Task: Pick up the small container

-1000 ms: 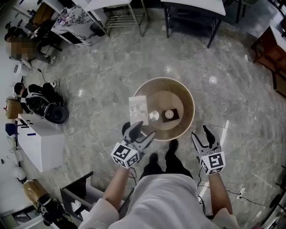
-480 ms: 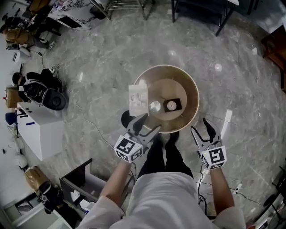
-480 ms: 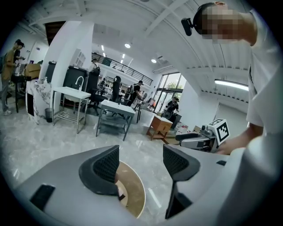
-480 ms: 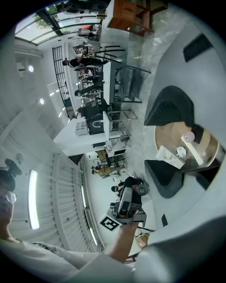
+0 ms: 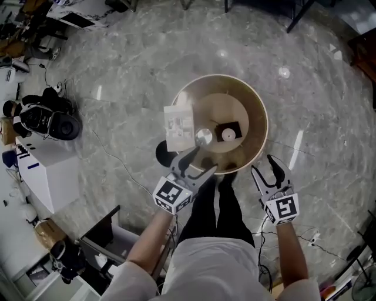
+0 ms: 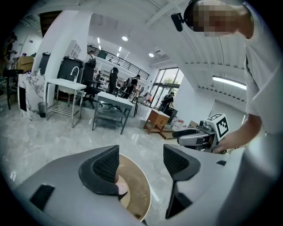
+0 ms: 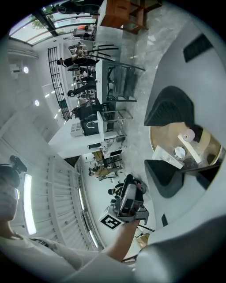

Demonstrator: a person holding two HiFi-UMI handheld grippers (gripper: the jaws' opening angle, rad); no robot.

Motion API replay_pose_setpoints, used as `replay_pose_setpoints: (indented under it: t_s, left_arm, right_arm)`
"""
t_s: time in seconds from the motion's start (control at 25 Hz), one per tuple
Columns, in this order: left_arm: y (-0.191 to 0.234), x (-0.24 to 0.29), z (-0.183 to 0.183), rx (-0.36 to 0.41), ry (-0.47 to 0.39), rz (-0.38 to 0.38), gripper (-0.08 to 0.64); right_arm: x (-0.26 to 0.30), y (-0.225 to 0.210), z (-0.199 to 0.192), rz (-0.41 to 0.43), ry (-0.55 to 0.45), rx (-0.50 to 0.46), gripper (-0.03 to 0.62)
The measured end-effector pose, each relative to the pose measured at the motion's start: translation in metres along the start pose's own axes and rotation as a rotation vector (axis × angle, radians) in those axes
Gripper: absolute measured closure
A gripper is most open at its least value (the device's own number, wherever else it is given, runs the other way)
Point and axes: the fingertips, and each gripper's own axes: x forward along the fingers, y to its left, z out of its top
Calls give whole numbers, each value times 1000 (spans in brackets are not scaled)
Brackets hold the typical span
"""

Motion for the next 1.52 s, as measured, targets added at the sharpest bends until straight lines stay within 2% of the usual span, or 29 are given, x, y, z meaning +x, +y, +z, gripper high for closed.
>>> replay_pose_setpoints:
  t_s: [0.28,0.48,0.68,1.24,1.52]
  left_arm:
    - [34,42,-43,6,55,-34,236]
    - [49,59,-94,9,142,-69,235]
    - [69,89,-121,10,116,-85,236]
    - [110,147,-231,4,207,-128,244]
    - [121,164,-271,-18,236,-127,239]
  right_arm:
    - [56,-5,-39,38,31,19,336]
    - [89,-10,-77,50,67,25,336]
    - [122,-20,-122,63,89,27,336]
    - [203,-26,-235,109,169,28,341]
    - [233,-28,-272,123,171,20,353]
